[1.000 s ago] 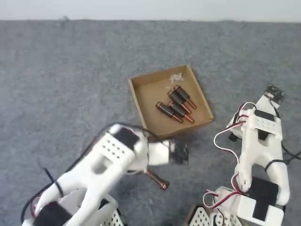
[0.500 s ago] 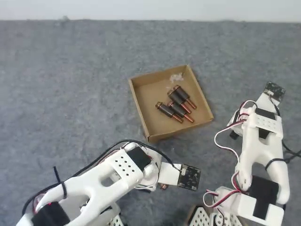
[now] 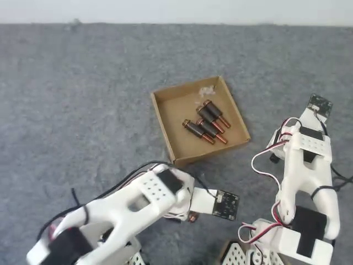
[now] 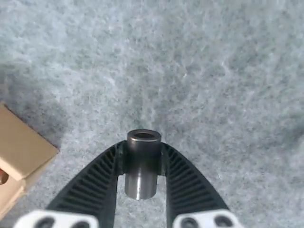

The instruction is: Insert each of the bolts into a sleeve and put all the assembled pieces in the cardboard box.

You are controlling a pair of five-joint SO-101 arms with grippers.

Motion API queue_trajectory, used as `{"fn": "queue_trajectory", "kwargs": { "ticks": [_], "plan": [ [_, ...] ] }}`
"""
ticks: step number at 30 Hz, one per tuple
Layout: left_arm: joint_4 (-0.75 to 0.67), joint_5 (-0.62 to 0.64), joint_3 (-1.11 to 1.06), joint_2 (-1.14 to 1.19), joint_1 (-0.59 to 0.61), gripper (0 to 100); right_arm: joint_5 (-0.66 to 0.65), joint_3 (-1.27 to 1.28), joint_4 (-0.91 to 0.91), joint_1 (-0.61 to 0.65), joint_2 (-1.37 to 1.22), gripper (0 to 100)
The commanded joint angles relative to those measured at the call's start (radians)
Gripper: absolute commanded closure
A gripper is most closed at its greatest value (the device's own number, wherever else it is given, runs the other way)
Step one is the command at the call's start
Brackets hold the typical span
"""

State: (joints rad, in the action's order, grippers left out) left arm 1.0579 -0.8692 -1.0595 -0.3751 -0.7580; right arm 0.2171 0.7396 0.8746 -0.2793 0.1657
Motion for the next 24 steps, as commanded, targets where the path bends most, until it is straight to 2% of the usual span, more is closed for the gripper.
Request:
{"fn": "queue_trajectory", "kwargs": {
  "ticks": [1, 8, 16, 24],
  "plan": [
    [0.048, -0.006, 0.136, 0.169, 0.002, 79, -0.015, -0.057, -0.007, -0.008, 0.005, 99.2],
    [0.031, 0.061, 0.176, 0.213, -0.038, 84, -0.017, -0.057, -0.007, -0.008, 0.005, 99.2],
    [0.012, 0.135, 0.162, 0.221, -0.071, 84, -0.017, -0.057, -0.008, -0.008, 0.005, 99.2],
    [-0.011, 0.203, 0.157, 0.222, -0.071, 99, -0.017, -0.057, -0.015, -0.027, 0.005, 99.2]
  ]
}}
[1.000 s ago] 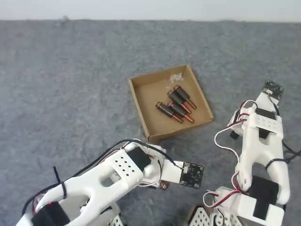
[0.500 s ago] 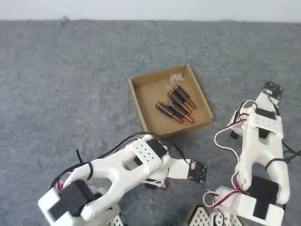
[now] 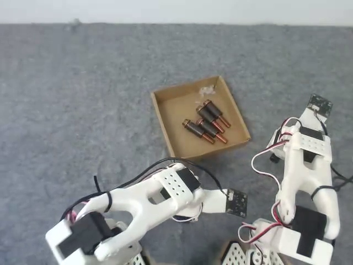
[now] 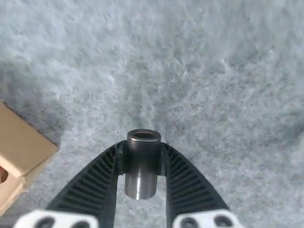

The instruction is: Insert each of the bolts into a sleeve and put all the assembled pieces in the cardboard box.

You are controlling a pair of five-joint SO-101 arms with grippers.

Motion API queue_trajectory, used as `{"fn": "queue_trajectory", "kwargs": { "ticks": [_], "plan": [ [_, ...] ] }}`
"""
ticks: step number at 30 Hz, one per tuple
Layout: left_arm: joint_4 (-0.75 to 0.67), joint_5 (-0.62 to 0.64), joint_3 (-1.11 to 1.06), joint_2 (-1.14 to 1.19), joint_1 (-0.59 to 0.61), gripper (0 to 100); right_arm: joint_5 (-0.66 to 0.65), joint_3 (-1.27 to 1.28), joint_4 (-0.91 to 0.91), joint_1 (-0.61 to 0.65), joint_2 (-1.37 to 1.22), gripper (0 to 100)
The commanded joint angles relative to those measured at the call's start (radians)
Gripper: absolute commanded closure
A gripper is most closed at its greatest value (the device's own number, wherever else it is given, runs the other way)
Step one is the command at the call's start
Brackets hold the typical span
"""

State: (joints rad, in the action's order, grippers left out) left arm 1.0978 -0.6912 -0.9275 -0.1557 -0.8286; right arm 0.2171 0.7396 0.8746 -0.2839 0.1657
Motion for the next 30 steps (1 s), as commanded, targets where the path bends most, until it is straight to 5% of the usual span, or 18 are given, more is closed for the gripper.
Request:
{"fn": "queue_trajectory", "kwargs": {
  "ticks": [1, 6, 18, 30],
  "plan": [
    [-0.049, 0.025, 0.024, 0.003, 0.000, 99, -0.017, -0.057, -0.015, -0.022, 0.005, 99.2],
    [-0.014, 0.037, 0.024, -0.005, 0.000, 99, -0.017, -0.057, -0.015, -0.019, 0.005, 99.2],
    [0.049, 0.295, 0.033, -0.008, -0.112, 99, -0.017, -0.057, -0.016, -0.016, 0.005, 99.2],
    [0.080, 0.417, 0.173, -0.009, 0.178, 99, -0.017, -0.055, -0.016, -0.016, 0.005, 99.2]
  ]
}}
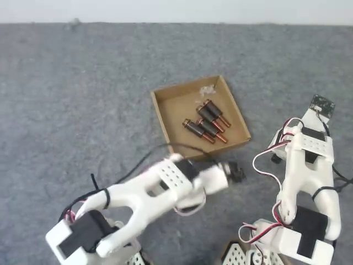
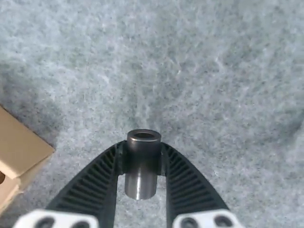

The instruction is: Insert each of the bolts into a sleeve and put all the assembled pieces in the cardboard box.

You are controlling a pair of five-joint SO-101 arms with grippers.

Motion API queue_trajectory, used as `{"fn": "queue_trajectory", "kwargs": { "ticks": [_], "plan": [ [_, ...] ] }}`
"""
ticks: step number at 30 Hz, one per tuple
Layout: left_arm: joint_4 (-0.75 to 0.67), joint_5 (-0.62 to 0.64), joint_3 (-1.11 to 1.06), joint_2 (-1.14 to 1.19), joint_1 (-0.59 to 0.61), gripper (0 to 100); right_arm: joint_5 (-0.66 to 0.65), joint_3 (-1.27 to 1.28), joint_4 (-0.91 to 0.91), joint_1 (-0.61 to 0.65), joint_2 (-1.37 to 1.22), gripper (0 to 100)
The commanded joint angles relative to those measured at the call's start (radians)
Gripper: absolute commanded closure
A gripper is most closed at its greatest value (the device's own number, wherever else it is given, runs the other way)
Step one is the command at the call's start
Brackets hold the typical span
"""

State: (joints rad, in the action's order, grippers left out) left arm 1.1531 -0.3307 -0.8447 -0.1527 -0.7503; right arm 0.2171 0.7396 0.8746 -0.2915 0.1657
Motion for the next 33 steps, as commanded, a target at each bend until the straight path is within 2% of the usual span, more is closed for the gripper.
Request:
{"fn": "queue_trajectory", "kwargs": {
  "ticks": [1, 7, 13, 15, 19, 27, 33],
  "plan": [
    [0.025, 0.060, 0.097, -0.012, 0.124, 99, -0.017, -0.054, -0.016, -0.008, 0.005, 99.2],
    [0.025, 0.060, 0.096, -0.040, 0.158, 99, -0.017, -0.054, -0.016, -0.008, 0.005, 99.2],
    [0.015, 0.060, -0.016, -0.358, 0.195, 99, -0.017, -0.054, -0.016, -0.005, 0.004, 99.2],
    [-0.011, 0.087, -0.054, -0.477, 0.267, 99, -0.017, -0.054, -0.016, -0.004, 0.004, 99.2],
    [-0.101, 0.222, -0.136, -0.629, 0.451, 99, -0.017, -0.052, -0.016, 0.015, 0.004, 99.1],
    [-0.275, 0.423, -0.162, -0.647, 0.717, 99, -0.017, -0.043, -0.016, 0.018, 0.004, 99.1],
    [-0.434, 0.539, -0.186, -0.647, 0.887, 99, -0.017, -0.034, -0.016, 0.074, 0.004, 99.1]
  ]
}}
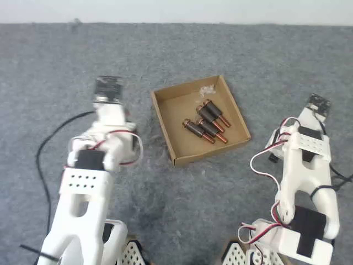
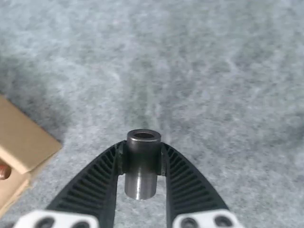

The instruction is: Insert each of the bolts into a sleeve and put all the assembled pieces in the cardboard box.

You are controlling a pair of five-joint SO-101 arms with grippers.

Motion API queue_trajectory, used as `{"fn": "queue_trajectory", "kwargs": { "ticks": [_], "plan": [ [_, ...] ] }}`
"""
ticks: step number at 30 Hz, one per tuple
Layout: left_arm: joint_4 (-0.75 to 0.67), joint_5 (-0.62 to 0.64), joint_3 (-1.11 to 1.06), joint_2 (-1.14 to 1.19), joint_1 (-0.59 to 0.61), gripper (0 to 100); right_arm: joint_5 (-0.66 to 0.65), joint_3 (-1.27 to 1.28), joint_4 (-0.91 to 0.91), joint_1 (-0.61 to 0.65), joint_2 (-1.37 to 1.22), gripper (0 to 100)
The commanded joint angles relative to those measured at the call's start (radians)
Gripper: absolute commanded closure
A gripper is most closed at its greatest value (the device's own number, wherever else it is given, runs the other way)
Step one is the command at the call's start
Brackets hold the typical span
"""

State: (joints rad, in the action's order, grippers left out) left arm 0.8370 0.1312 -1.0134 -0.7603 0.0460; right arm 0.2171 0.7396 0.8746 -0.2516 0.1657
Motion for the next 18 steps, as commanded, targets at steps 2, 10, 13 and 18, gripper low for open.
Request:
{"fn": "queue_trajectory", "kwargs": {
  "ticks": [2, 10, 13, 18],
  "plan": [
    [-0.218, 0.133, -0.059, -0.040, 0.130, 99, -0.017, -0.028, -0.016, 0.056, 0.004, 99.0],
    [-0.637, 0.298, -0.246, -0.038, 0.144, 99, -0.017, -0.023, -0.016, 0.151, 0.004, 99.0],
    [-0.655, 0.299, -0.248, -0.018, 0.144, 99, -0.017, -0.023, -0.016, 0.148, 0.004, 99.0],
    [-0.686, 0.299, -0.153, 0.198, 0.152, 99, -0.015, -0.064, -0.074, 0.107, 0.015, 99.1]
  ]
}}
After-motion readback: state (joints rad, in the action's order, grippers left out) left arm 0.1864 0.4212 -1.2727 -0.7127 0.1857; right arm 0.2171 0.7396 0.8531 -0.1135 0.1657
